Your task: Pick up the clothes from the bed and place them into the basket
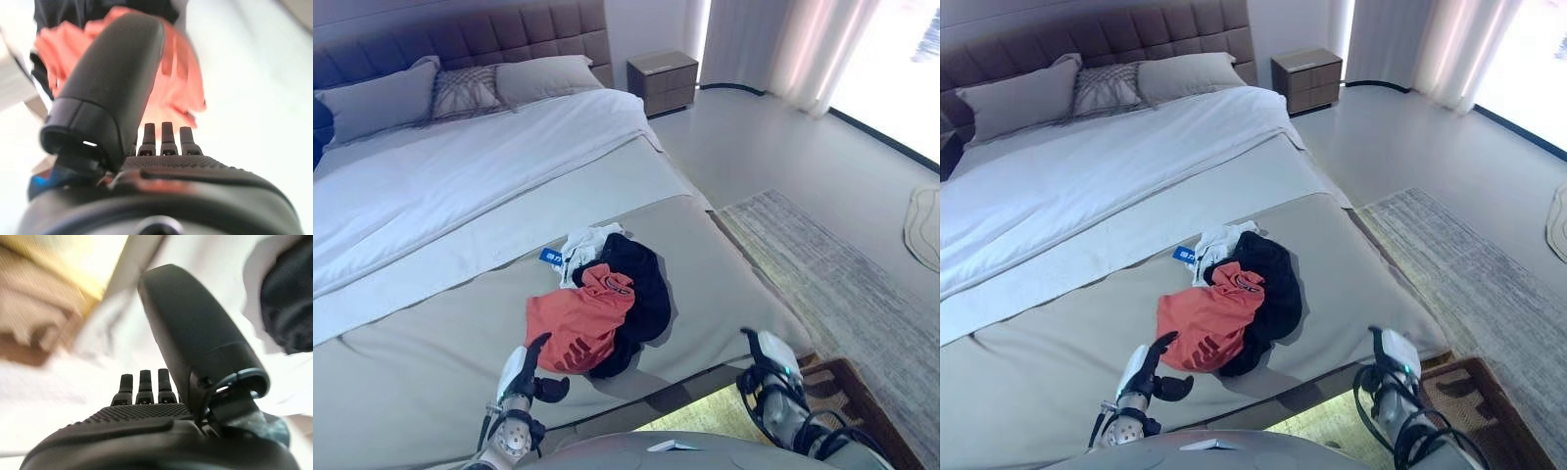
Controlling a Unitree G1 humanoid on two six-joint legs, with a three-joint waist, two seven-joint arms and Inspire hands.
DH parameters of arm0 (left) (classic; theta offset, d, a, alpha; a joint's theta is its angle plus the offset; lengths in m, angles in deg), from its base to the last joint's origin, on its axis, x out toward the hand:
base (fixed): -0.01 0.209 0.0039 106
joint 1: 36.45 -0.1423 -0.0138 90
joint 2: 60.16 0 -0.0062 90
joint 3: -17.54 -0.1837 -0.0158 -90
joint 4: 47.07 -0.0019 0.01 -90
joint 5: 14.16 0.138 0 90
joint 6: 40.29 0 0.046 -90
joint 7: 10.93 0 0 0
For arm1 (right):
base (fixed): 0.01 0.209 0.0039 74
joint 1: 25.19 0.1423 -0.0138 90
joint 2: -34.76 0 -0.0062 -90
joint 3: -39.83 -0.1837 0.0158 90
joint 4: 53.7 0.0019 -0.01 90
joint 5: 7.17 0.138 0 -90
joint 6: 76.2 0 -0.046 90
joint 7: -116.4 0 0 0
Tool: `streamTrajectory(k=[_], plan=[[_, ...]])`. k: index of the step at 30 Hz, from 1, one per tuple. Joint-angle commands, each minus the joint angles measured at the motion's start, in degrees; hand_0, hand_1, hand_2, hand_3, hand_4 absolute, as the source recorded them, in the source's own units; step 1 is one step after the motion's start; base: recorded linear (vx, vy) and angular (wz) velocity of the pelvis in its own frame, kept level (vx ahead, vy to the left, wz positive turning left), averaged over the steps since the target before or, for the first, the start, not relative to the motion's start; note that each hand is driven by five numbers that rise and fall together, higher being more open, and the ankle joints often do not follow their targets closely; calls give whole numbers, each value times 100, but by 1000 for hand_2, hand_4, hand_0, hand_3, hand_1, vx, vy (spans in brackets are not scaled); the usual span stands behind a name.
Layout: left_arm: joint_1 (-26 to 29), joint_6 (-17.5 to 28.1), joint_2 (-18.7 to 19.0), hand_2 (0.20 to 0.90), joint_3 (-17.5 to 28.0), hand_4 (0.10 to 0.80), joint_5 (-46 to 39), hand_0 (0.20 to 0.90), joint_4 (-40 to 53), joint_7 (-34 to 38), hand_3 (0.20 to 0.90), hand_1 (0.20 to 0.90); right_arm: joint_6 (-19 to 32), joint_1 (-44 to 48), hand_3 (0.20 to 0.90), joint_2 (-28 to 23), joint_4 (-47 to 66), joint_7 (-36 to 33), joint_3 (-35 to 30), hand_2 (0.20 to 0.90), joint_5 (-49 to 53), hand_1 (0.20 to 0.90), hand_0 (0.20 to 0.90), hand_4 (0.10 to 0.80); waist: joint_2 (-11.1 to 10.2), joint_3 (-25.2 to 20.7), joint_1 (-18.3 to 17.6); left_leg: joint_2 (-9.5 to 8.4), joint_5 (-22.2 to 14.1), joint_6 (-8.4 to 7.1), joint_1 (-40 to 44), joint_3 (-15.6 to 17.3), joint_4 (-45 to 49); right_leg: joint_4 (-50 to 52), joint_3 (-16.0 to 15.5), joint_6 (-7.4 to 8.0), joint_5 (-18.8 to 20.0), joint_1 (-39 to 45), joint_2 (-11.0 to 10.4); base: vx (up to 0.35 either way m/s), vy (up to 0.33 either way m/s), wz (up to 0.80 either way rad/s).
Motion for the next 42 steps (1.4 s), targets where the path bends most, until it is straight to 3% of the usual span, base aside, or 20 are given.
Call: streamTrajectory(k=[1,7,9,16,23,31,36,42], plan=[[726,54,494,900,-48,800,-103,900,514,464,900,900,-257,1506,900,-68,343,-109,389,900,-374,900,900,800,-441,271,405,-210,-571,149,125,-63,44,407,-21,-73,-470,80,-377,5,2,34],[976,-171,721,900,-119,800,-186,900,1310,476,900,900,-786,2865,900,-211,666,110,916,900,-316,900,900,800,-365,687,778,-263,-472,171,-518,-423,442,1106,-298,-234,-695,-475,-494,-120,33,31],[1306,-176,800,900,-227,800,-237,900,1556,607,900,900,-889,3639,900,-275,565,78,1054,900,-339,900,900,800,-255,1116,972,-353,-440,181,-1052,-662,840,1594,-411,-311,-834,-950,-615,-358,54,40],[1337,-43,821,900,-182,800,-339,900,2072,947,900,900,-1039,4524,900,-226,412,88,1261,900,-664,900,900,800,-82,1795,1334,-568,-583,157,-1765,-870,1623,2440,-497,-389,-1139,-1456,-873,-84,41,24],[1240,263,1006,900,-88,800,-514,900,2886,873,900,900,-1266,5054,900,-170,194,231,1321,900,-704,900,900,800,57,2327,1647,-917,-807,344,-2583,-978,2661,3576,-615,-445,-1406,-2079,-1235,-47,19,26],[1381,389,1155,900,-73,800,-889,900,3575,910,900,900,-1335,5455,900,-228,49,423,1379,900,-847,900,900,800,202,2675,1739,-1354,-1300,656,-3628,-936,3996,5057,-391,-470,-1783,-3101,-1596,-70,31,5],[1389,406,1211,900,-75,800,-1015,900,3780,1022,900,900,-1335,5612,900,-276,-34,506,1454,900,-838,900,900,800,289,2675,1721,-1472,-1668,806,-4384,-831,4936,5947,-210,-529,-2016,-3886,-1615,-63,36,10],[1298,414,1190,900,-69,800,-1030,900,3786,1024,900,900,-1203,5607,900,-286,-121,490,1425,900,-832,900,900,800,331,2675,1720,-1542,-1822,874,-4853,-819,5433,6421,-75,-534,-2134,-4430,-1546,-34,11,-8]])
